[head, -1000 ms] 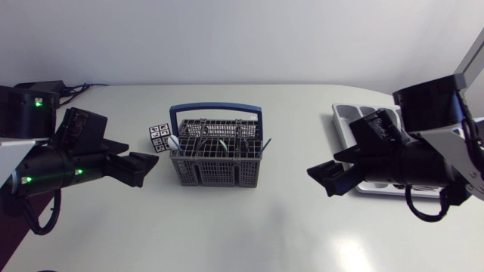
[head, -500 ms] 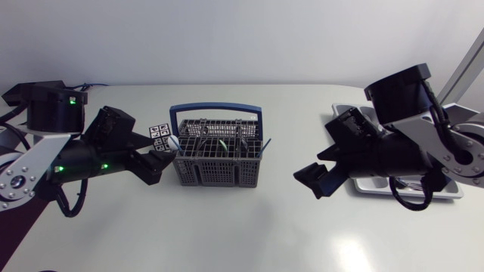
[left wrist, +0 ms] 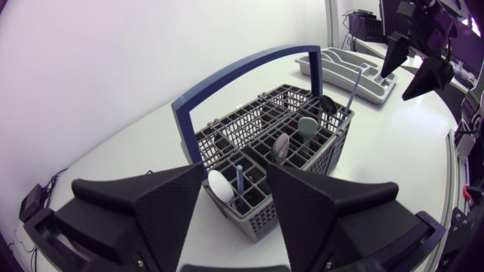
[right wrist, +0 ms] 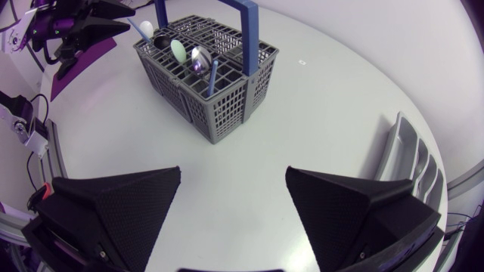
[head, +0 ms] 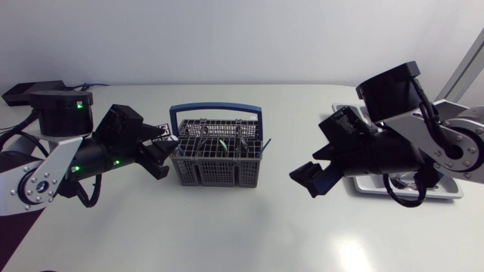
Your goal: Transfer all utensils from the basket to the drawer tray.
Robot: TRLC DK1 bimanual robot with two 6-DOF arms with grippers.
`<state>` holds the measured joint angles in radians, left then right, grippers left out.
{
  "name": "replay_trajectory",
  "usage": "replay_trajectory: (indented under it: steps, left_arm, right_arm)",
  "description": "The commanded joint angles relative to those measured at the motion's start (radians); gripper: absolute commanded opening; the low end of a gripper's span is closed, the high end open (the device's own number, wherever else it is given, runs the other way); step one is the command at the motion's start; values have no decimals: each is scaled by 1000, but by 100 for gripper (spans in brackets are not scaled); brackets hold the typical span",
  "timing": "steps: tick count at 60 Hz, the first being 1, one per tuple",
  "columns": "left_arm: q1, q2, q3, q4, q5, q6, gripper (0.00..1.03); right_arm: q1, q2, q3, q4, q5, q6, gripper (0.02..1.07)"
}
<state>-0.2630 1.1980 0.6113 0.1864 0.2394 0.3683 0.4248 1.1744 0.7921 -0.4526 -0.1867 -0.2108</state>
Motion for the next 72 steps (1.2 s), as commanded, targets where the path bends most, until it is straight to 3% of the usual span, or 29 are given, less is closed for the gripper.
replay_trajectory:
  steps: [1, 20, 30, 45, 72]
  left_arm:
    - [-7, 31, -27, 27, 12, 31, 48]
    - [-16, 103, -21, 76, 12, 57, 26]
    - [-18, 114, -15, 94, 12, 61, 4]
    - [-19, 87, 1, 82, 14, 61, 4]
    - [-2, -55, 153, -136, 40, 63, 4]
  right_arm:
    - [8, 21, 18, -6, 0, -12, 102]
    - [8, 28, 7, 6, 1, -13, 102]
    - [8, 36, 2, 12, 4, -13, 102]
    - [14, 39, -4, 19, 9, -13, 102]
    - [51, 39, -11, 14, 20, -18, 102]
